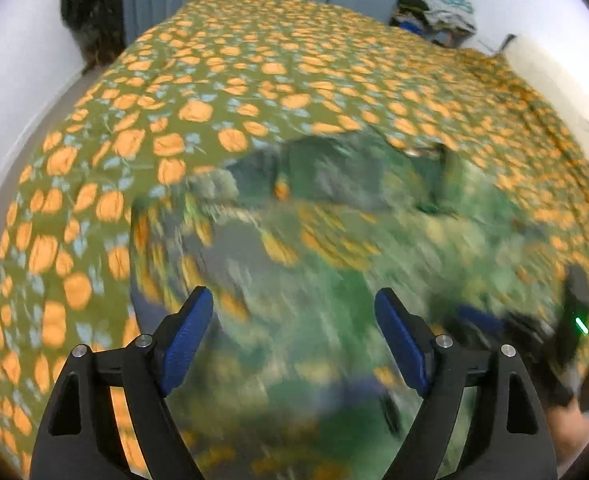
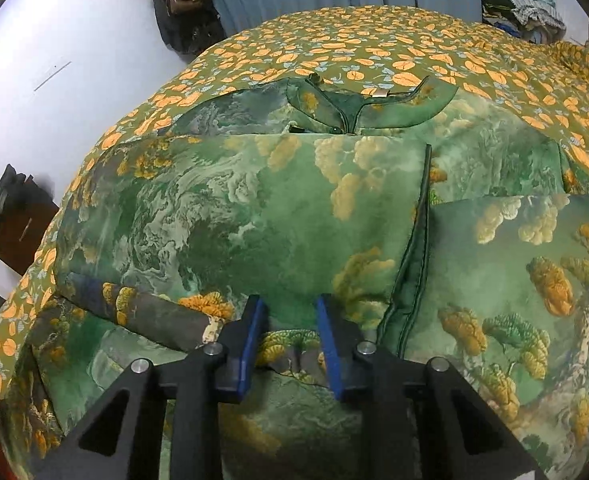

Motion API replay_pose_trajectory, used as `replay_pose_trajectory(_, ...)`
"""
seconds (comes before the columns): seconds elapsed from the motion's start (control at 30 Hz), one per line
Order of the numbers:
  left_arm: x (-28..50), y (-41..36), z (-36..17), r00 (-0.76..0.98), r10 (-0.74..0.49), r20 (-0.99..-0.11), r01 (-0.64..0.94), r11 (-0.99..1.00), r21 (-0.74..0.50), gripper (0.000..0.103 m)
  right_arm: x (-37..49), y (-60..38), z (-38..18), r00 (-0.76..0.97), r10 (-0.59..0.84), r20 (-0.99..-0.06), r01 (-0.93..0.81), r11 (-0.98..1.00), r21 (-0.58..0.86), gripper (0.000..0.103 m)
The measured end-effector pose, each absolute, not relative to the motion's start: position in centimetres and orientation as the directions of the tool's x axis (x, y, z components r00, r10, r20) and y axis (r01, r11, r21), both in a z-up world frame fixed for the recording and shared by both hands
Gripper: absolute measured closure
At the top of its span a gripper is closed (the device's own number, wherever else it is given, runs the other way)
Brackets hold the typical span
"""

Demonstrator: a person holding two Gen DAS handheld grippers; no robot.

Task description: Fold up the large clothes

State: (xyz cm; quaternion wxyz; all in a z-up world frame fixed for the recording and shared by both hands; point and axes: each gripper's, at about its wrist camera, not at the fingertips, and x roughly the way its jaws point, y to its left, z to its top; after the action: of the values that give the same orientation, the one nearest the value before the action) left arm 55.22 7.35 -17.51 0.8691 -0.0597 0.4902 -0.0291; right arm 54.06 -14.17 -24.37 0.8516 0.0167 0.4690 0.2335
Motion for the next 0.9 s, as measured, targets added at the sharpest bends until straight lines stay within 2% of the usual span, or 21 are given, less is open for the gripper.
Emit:
replay_pose_trajectory(0.13,58.4,8.3,-21.0,0.593,0.084,-0.801,-0.159,0.987,-0.014,0.022,54.1,-14.3,-24.5,0.454,0.418,-0.787,-0.378,0.89,0.255,0.076)
replay_pose_trajectory(0.17,58.7,8.5,-21.7,0.6,0.093,-0.795,-0.168,0.986,-0.011,0.022,54.0,-14.3,-24.5,0.457,0.416,-0.786,-0.377,0.891,0.253,0.076)
replay_pose_trajectory(0.27,58.9,8.7,-25.9,0.528,0.052,-0.848,-0.127,0.992,-0.018,0.021,53.6,-14.1,-24.5,0.469,0.4,-0.788,-0.377,0.897,0.231,0.076)
replay_pose_trajectory(0.3,58.3,8.7,-26.3,0.541,0.047,-0.84,-0.108,0.994,-0.015,0.021,53.6,-14.0,-24.6,0.471,0.395,-0.789,-0.379,0.898,0.224,0.076)
replay_pose_trajectory(0.47,55.6,9.0,-24.7,0.564,0.01,-0.826,-0.065,0.997,-0.033,0.02,53.6,-14.0,-24.7,0.477,0.398,-0.784,-0.379,0.898,0.225,0.076)
replay_pose_trajectory(0.57,52.4,8.0,-23.9,0.569,0.013,-0.822,-0.009,1.0,0.01,0.015,53.5,-14.0,-24.5,0.48,0.396,-0.783,-0.376,0.899,0.224,0.076)
replay_pose_trajectory(0.63,49.5,7.5,-23.5,0.554,0.023,-0.832,0.033,0.998,0.05,0.006,53.0,-14.0,-24.0,0.493,0.385,-0.781,-0.369,0.905,0.213,0.076)
replay_pose_trajectory(0.7,48.0,6.4,-22.9,0.534,0.021,-0.845,0.052,0.997,0.057,0.006,52.4,-13.9,-23.1,0.503,0.365,-0.783,-0.361,0.912,0.193,0.073)
replay_pose_trajectory(0.77,45.2,6.3,-21.9,0.527,-0.01,-0.85,0.061,0.998,0.026,0.006,51.1,-13.8,-21.5,0.515,0.343,-0.785,-0.348,0.921,0.174,0.065)
replay_pose_trajectory(0.83,42.6,6.4,-20.6,0.548,-0.019,-0.836,0.05,0.999,0.01,0.006,49.1,-14.0,-19.4,0.519,0.345,-0.782,-0.351,0.92,0.172,0.019)
replay_pose_trajectory(0.87,41.8,6.4,-20.2,0.556,-0.02,-0.831,0.047,0.999,0.007,0.006,48.2,-14.2,-18.7,0.537,0.327,-0.778,-0.348,0.926,0.15,0.015)
replay_pose_trajectory(0.9,40.6,6.6,-19.4,0.568,-0.022,-0.823,0.042,0.999,0.002,0.006,47.1,-14.2,-17.7,0.567,0.29,-0.771,-0.339,0.935,0.102,0.015)
